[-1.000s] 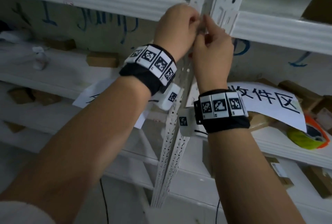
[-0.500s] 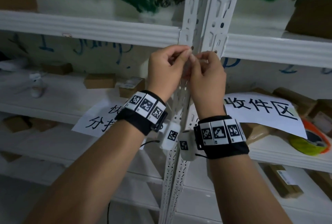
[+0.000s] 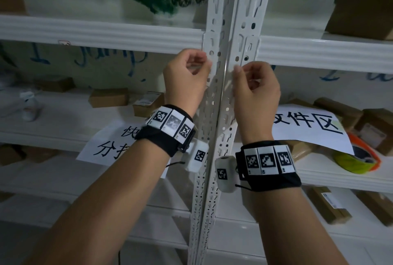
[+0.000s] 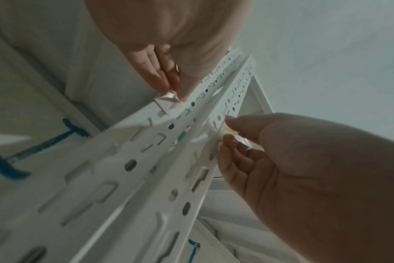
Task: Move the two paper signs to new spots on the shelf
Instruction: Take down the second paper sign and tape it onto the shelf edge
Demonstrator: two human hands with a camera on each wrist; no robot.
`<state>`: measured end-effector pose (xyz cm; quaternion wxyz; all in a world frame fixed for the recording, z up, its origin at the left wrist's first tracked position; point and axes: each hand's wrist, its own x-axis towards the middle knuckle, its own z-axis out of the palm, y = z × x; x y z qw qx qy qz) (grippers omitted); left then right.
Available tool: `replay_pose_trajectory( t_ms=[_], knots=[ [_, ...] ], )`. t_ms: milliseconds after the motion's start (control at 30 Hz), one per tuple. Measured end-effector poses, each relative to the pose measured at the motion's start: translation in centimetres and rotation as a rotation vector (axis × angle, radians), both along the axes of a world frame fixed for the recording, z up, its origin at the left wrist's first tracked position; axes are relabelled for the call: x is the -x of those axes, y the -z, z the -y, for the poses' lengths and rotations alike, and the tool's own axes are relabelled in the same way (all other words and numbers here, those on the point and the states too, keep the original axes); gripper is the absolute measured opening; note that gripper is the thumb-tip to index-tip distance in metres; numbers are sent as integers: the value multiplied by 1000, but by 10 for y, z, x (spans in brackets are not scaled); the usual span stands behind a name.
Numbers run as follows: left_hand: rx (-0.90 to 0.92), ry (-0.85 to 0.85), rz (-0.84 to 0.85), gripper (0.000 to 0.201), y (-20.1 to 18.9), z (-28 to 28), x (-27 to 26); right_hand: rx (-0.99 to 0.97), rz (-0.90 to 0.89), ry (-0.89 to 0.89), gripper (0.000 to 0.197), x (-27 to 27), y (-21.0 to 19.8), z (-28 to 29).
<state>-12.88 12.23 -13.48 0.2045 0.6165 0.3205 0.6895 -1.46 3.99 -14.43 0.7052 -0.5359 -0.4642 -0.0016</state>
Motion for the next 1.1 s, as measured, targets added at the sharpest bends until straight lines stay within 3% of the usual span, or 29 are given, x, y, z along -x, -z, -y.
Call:
replay_pose_trajectory(
  t_ms=[100, 233, 533, 667, 733, 833, 1100],
  knots=[
    [22, -20, -1, 14, 5, -2, -2, -22, -5, -1, 14, -6, 1, -3],
    [13, -47, 16, 14, 12, -4, -5, -25, 17, -22, 25, -6, 2, -5],
    [121, 75, 84, 16, 22, -16, -3, -33, 21, -10, 25, 0, -8, -13],
    [125, 79, -23, 11, 26, -17, 4, -45, 7, -21, 24, -1, -6, -14],
    [74, 65, -32, 6, 25, -14, 7, -38, -9, -39, 24, -2, -6, -15],
    [-58, 30, -9, 18, 15, -7, 8, -39, -31, -55, 21, -1, -5, -17],
    [-361, -217, -405, 47, -19, -19, 4, -51, -7, -46, 22, -3, -3, -20]
  ],
)
